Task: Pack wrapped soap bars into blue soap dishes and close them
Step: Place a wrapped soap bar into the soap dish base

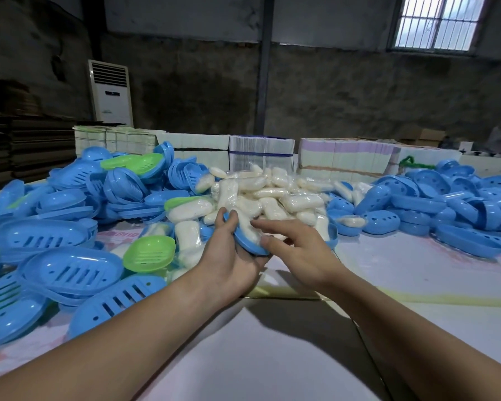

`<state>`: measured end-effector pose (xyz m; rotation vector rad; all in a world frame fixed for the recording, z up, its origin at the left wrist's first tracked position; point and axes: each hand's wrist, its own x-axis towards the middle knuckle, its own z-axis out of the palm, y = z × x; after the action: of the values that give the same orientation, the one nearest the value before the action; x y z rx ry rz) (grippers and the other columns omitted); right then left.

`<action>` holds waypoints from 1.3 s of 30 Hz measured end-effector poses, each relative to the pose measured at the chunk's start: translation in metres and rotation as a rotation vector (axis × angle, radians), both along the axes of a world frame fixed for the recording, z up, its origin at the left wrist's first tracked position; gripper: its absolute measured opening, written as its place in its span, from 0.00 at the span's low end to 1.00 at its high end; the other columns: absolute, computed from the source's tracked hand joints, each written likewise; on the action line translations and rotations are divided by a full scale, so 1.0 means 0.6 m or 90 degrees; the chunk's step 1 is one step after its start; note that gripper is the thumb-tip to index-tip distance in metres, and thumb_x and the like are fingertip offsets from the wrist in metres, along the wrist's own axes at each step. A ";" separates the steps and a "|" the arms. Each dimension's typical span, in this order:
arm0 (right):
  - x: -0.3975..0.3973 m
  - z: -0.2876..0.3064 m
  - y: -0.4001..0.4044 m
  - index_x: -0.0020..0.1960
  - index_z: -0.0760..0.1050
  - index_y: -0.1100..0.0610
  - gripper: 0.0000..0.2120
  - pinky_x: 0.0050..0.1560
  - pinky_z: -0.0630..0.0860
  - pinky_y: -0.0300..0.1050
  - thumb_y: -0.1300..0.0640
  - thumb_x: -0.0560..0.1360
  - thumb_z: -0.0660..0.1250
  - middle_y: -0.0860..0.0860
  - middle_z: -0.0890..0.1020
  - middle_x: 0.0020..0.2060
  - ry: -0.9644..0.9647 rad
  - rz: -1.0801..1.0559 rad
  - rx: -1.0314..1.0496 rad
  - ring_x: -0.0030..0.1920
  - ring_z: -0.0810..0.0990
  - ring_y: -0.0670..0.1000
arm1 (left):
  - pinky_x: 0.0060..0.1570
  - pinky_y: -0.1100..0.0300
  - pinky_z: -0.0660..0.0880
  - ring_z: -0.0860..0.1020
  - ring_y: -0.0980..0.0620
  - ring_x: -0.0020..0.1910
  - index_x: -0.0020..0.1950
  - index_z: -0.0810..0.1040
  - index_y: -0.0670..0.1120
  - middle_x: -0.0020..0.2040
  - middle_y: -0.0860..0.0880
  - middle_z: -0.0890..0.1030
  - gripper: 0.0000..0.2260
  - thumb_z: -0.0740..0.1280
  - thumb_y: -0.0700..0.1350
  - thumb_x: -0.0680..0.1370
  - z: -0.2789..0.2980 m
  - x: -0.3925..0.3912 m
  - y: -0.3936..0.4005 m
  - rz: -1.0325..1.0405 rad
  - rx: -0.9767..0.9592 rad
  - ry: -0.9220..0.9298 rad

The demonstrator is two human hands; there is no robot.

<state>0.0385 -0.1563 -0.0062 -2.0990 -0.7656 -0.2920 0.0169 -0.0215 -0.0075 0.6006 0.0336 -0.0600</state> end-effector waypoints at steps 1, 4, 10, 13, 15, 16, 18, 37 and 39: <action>0.000 0.001 0.000 0.63 0.79 0.41 0.15 0.56 0.66 0.28 0.53 0.78 0.67 0.31 0.75 0.51 -0.011 -0.006 -0.002 0.62 0.71 0.41 | 0.59 0.42 0.76 0.79 0.40 0.64 0.78 0.64 0.57 0.69 0.41 0.77 0.20 0.57 0.52 0.85 -0.001 0.000 0.000 -0.012 0.007 -0.013; 0.000 0.001 -0.002 0.60 0.81 0.43 0.13 0.51 0.66 0.28 0.52 0.77 0.69 0.38 0.79 0.49 -0.066 -0.015 -0.013 0.57 0.71 0.45 | 0.60 0.40 0.77 0.80 0.39 0.63 0.76 0.65 0.59 0.67 0.41 0.79 0.22 0.62 0.46 0.83 -0.006 0.000 0.000 -0.050 0.016 -0.026; 0.018 0.008 -0.024 0.46 0.84 0.46 0.05 0.52 0.73 0.43 0.51 0.76 0.69 0.40 0.82 0.42 -0.077 -0.079 0.085 0.52 0.76 0.42 | 0.47 0.42 0.83 0.84 0.37 0.51 0.73 0.70 0.53 0.63 0.37 0.80 0.23 0.63 0.36 0.81 -0.030 -0.004 -0.013 -0.084 0.088 -0.015; 0.055 0.017 -0.067 0.49 0.83 0.47 0.07 0.52 0.74 0.39 0.57 0.76 0.68 0.38 0.82 0.42 -0.103 -0.208 0.144 0.49 0.78 0.40 | 0.44 0.42 0.83 0.82 0.29 0.52 0.67 0.74 0.58 0.68 0.35 0.75 0.22 0.60 0.33 0.81 -0.037 -0.005 -0.016 -0.098 0.143 -0.019; 0.094 0.014 -0.107 0.55 0.81 0.51 0.10 0.59 0.73 0.48 0.58 0.76 0.66 0.45 0.81 0.48 -0.098 -0.339 0.103 0.55 0.77 0.47 | 0.41 0.44 0.83 0.83 0.28 0.49 0.62 0.74 0.61 0.68 0.36 0.74 0.23 0.59 0.33 0.81 -0.038 -0.004 -0.015 -0.123 0.158 -0.042; 0.114 0.011 -0.129 0.59 0.80 0.52 0.12 0.61 0.72 0.52 0.58 0.77 0.64 0.49 0.80 0.53 -0.083 -0.401 0.084 0.58 0.75 0.52 | 0.40 0.45 0.83 0.83 0.28 0.49 0.61 0.74 0.62 0.68 0.36 0.75 0.24 0.58 0.32 0.81 -0.038 -0.003 -0.014 -0.131 0.164 -0.051; 0.150 0.003 -0.169 0.64 0.77 0.53 0.15 0.62 0.71 0.55 0.57 0.78 0.62 0.54 0.79 0.59 -0.052 -0.508 0.059 0.61 0.73 0.57 | 0.40 0.45 0.83 0.84 0.30 0.48 0.66 0.71 0.63 0.68 0.37 0.75 0.25 0.58 0.33 0.82 -0.041 0.001 -0.014 -0.138 0.184 -0.066; 0.321 0.043 -0.231 0.70 0.66 0.54 0.23 0.57 0.68 0.55 0.53 0.76 0.61 0.59 0.72 0.68 0.081 -0.730 -0.542 0.67 0.67 0.62 | 0.54 0.38 0.79 0.85 0.35 0.51 0.59 0.77 0.72 0.66 0.45 0.74 0.29 0.61 0.33 0.81 -0.051 0.026 -0.010 -0.189 0.178 -0.109; 0.306 0.043 -0.230 0.66 0.68 0.55 0.20 0.49 0.68 0.53 0.52 0.75 0.63 0.59 0.74 0.62 0.026 -0.722 -0.500 0.63 0.70 0.61 | 0.53 0.38 0.80 0.84 0.34 0.51 0.58 0.78 0.71 0.66 0.45 0.74 0.29 0.61 0.33 0.81 -0.050 0.025 -0.010 -0.188 0.179 -0.110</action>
<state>0.2219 -0.2944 0.0198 -3.0946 0.5401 -0.6025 0.0318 -0.0276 -0.0374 0.8861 -0.2177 -0.2928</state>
